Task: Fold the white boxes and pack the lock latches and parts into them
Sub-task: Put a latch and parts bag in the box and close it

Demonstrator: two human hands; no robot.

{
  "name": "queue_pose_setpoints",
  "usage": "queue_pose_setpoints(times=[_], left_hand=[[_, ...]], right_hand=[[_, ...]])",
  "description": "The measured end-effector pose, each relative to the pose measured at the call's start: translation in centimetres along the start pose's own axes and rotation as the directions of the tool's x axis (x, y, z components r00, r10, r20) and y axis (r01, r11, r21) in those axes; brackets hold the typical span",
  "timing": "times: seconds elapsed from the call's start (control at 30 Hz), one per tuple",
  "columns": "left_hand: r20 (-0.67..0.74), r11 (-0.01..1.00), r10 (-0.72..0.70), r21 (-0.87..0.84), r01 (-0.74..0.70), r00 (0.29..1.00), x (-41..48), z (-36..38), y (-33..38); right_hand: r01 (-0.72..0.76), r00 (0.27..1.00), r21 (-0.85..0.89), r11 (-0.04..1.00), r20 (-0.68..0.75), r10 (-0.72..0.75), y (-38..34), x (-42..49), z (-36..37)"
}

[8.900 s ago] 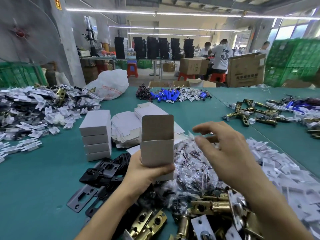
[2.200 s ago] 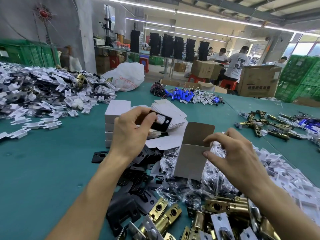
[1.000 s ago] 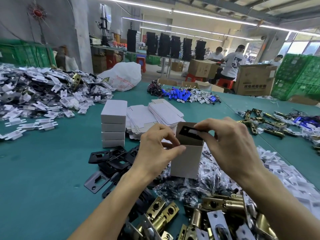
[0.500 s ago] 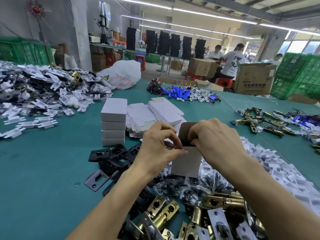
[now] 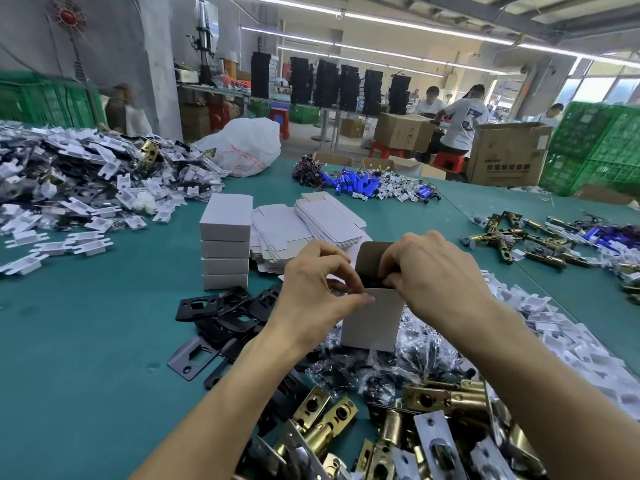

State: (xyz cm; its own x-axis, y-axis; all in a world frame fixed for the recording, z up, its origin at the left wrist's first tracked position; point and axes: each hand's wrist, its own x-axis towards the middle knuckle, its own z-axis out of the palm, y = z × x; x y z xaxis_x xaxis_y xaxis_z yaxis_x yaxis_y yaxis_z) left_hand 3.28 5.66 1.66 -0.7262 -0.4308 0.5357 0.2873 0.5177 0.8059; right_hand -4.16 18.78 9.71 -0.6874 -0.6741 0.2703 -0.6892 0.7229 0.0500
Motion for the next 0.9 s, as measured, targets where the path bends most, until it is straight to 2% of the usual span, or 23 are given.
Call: queue_pose_setpoints(times=[0.13,0.2,0.27,0.33,0.37,0.4,0.43,0.5,0.57,0.6,0.67,0.77,0.9], left_hand=[[-0.013,1.000,0.009,0.008,-0.009,1.000,0.0,0.0,-0.1],[-0.022,1.000,0.003,0.010,-0.003,1.000,0.0,0.0,-0.3],[-0.030,1.000,0.000,0.005,0.000,1.000,0.0,0.0,-0.5],[-0.031,1.000,-0.005,-0.007,0.005,0.999,0.0,0.0,-0.8],[-0.021,1.000,-0.014,-0.016,0.013,1.000,-0.1,0.1,-0.9],[0.002,0.999,-0.031,-0.030,0.031,1.000,-0.1,0.2,-1.1],[0.039,0.997,-0.059,-0.052,0.061,0.998,-0.2,0.3,-1.3],[0.128,0.987,-0.128,-0.084,0.140,0.983,-0.5,0.7,-1.6],[0.166,0.980,-0.172,-0.074,0.187,0.971,-0.8,1.1,-2.0],[0.171,0.975,-0.187,-0.092,0.204,0.967,-1.0,1.3,-2.2],[0.186,0.954,-0.213,-0.170,0.245,0.959,-1.1,1.5,-2.6],[0.224,0.944,-0.208,-0.208,0.255,0.952,-1.0,1.6,-3.2],[0.217,0.965,-0.165,-0.165,0.203,0.962,-0.9,1.5,-3.2]], right_hand=[[0.029,0.999,-0.009,1.000,0.026,-0.029,0.1,0.1,0.1],[0.037,0.999,0.042,0.998,-0.010,-0.037,0.6,0.0,0.1],[0.051,0.989,0.201,0.978,-0.148,-0.021,1.4,-0.2,0.0],[0.084,0.945,0.362,0.928,-0.323,0.040,2.8,-0.3,-0.1],[0.078,0.930,0.412,0.908,-0.359,0.083,3.6,-0.3,0.0],[0.047,0.934,0.437,0.898,-0.339,0.116,4.5,-0.3,0.2],[-0.004,0.959,0.435,0.901,-0.254,0.127,5.4,-0.2,0.5],[-0.101,0.994,0.348,0.932,0.068,0.083,6.8,-0.3,1.4],[-0.085,0.927,0.251,0.964,0.375,-0.016,7.2,-0.7,2.4],[-0.056,0.883,0.236,0.970,0.466,-0.062,7.0,-1.0,3.0],[-0.004,0.845,0.243,0.970,0.519,-0.126,6.3,-1.3,4.0],[0.104,0.873,0.209,0.972,0.449,-0.190,5.4,-1.4,5.5],[0.126,0.912,0.150,0.981,0.371,-0.174,5.1,-1.8,6.4]])
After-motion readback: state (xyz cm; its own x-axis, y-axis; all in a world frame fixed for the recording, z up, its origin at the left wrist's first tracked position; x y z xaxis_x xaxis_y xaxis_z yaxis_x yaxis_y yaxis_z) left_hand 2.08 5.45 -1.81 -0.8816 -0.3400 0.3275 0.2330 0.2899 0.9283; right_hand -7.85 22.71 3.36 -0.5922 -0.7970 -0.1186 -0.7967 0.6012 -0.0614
